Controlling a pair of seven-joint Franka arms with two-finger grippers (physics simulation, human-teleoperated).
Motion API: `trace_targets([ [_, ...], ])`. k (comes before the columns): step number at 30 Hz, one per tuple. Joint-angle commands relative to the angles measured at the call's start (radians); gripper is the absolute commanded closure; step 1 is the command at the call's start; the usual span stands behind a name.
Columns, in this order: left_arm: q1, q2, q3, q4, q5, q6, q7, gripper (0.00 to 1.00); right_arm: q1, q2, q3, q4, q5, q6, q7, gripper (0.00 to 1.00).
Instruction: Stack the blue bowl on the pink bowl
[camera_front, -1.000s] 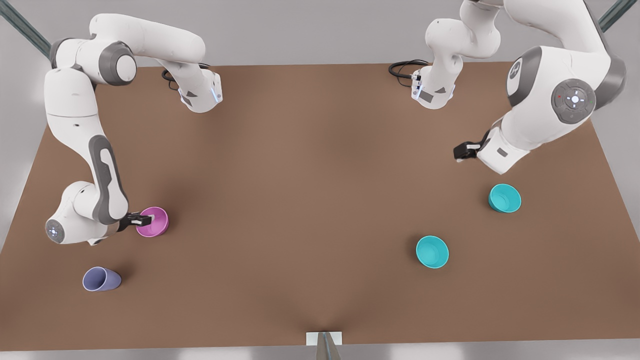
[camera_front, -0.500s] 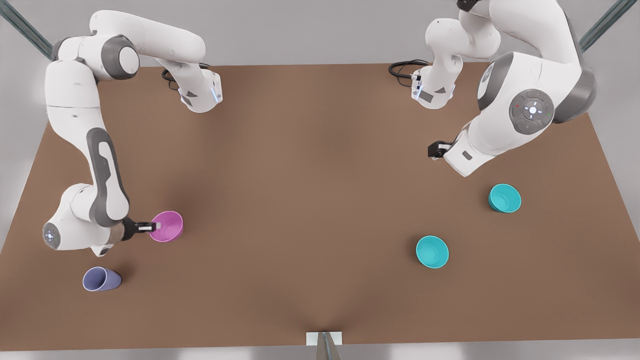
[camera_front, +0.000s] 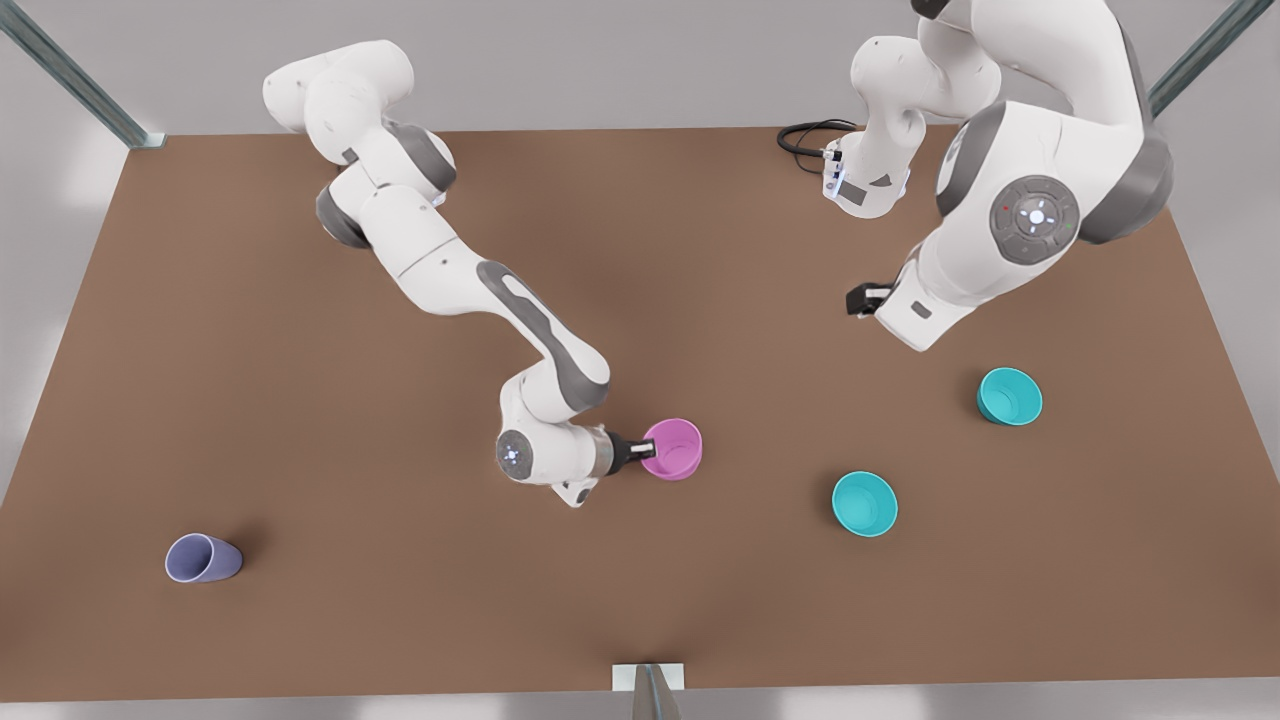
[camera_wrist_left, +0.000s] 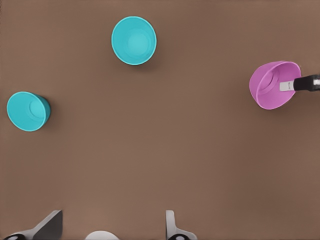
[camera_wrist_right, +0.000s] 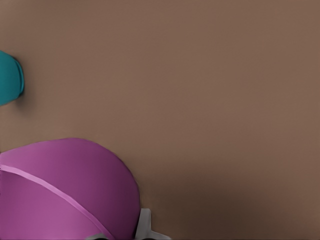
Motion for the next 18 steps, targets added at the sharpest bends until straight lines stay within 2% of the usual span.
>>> trace_targets([
  [1,0.000,-0.001,0.000,-0.002,0.008,0.012,-0.108,0.00,0.019,0.019,-0.001,0.012,-0.001,0.128,0.577,0.79],
  [7,0.017,0.014,0.046,-0.002,0.006,0.019,-0.093,0.00,0.017,0.025,-0.004,0.013,-0.001,0.113,0.578,0.79],
  [9,0.019,0.011,0.074,-0.001,0.005,0.030,-0.099,0.00,0.019,0.024,-0.026,0.013,-0.004,0.108,0.571,0.00],
  [11,0.043,-0.012,0.079,-0.054,-0.051,0.161,-0.136,0.00,0.019,0.024,-0.026,0.013,-0.004,0.106,0.568,0.00],
  [13,0.135,0.097,0.079,-0.042,-0.064,0.314,0.088,0.00,0.019,0.022,-0.024,0.013,-0.004,0.106,0.566,0.00],
  [14,0.174,0.168,0.079,-0.024,-0.136,0.363,0.190,0.00,0.017,0.016,-0.024,0.012,-0.002,0.103,0.571,0.00],
  [15,0.174,0.237,0.080,-0.024,-0.138,0.481,0.365,0.00,0.009,0.002,-0.024,0.015,0.002,0.061,0.578,0.00],
  [18,0.227,0.378,0.066,-0.016,-0.245,0.677,0.546,0.00,-0.043,-0.107,-0.026,0.010,0.077,-0.048,0.580,0.00],
])
